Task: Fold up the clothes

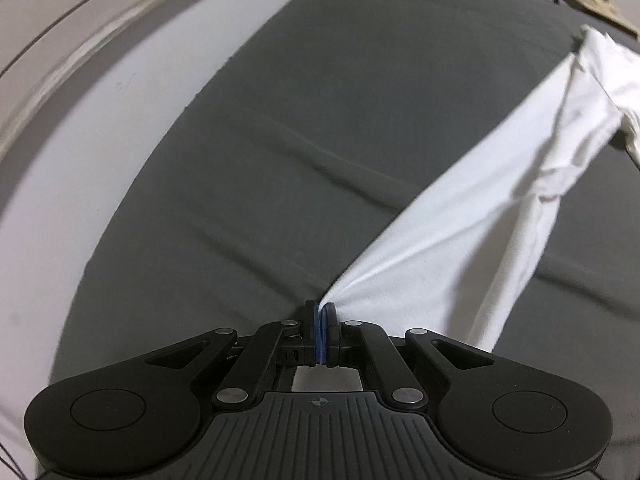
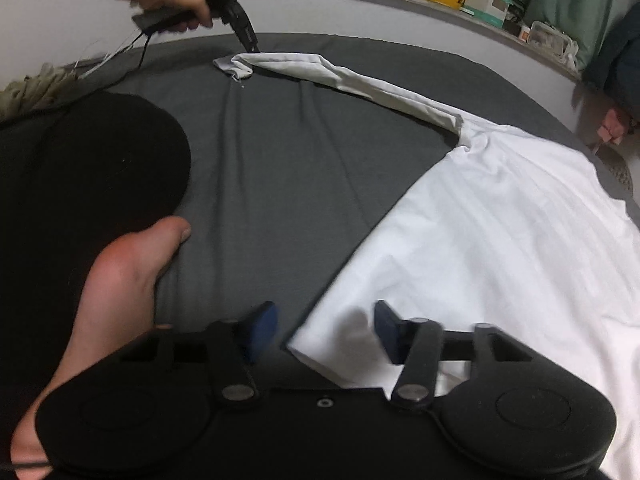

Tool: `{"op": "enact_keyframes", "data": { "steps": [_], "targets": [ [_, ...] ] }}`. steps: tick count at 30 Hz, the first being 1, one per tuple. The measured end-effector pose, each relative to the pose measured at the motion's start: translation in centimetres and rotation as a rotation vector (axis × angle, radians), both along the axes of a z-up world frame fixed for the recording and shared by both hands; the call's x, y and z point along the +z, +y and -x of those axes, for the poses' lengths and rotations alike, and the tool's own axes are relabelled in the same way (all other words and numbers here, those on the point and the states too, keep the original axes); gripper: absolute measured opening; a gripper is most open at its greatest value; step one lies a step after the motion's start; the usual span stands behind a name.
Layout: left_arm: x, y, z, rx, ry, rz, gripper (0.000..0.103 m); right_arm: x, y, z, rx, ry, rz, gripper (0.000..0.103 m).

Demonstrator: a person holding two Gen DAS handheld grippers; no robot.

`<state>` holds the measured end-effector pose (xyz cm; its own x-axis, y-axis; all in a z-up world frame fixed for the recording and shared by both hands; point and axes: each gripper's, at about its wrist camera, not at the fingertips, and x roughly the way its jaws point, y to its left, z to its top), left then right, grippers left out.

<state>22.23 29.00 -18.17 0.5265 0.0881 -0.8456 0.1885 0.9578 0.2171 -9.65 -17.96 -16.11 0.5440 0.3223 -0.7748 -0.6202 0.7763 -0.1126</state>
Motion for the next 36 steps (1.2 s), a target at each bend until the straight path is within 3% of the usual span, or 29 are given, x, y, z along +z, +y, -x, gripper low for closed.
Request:
{"op": "enact_keyframes", "data": {
  "steps": [2,3,7,14,23,27,28,30,31,32,34,36],
  "targets": [
    [0.2,0.2,0.1,-0.003,-0.019,-0.008,0.000,-0.7,0.3,-0.4,-0.033,0.004,0.023,0.011],
    [0.3,0.3,0.1,-0.005,-0.028,-0.013,0.000,-0.9,0.4,-0.6,-0.052,0.007,0.027,0.005],
    [1.2,0.7,-0.2,-0.032,-0.041,-0.056,0.000,0.0,-0.3,-0.6,-0.091,0.022,-0.037,0.004],
    [2.6,1.8,-2.0,-0.048,-0.061,-0.109,0.000,3.5,-0.1,0.9,-0.004,0.057,-0.137,0.003],
    [1.0,3.2,-3.4,-0.016,-0.009,-0.131,0.000,-0.1,1.0,0.8,0.004,0.192,-0.146,0.003],
    [0.4,3.7,-3.0,0.011,-0.052,-0.099,0.000,-1.1,1.2,0.3,-0.032,0.219,-0.151,0.005],
    [0.5,4.0,-2.9,0.013,-0.059,-0.084,0.002,-1.0,1.5,0.2,-0.026,0.223,-0.151,0.009],
    [0.9,4.7,-2.7,0.024,-0.066,-0.057,0.013,-0.7,1.5,0.5,-0.011,0.216,-0.146,0.015],
    [1.1,5.3,-2.6,0.040,-0.063,-0.039,0.026,-0.5,1.4,0.7,-0.005,0.210,-0.146,0.019],
    [1.5,5.9,-2.3,0.059,-0.061,-0.025,0.047,-0.4,1.3,0.6,-0.002,0.204,-0.151,0.021],
    [2.2,7.0,-1.3,0.088,-0.075,0.012,0.078,-0.3,1.3,0.6,-0.011,0.196,-0.168,0.023],
    [3.2,8.2,0.1,0.108,-0.105,0.059,0.080,-0.1,1.1,0.7,-0.025,0.189,-0.182,0.025]
  ]
}}
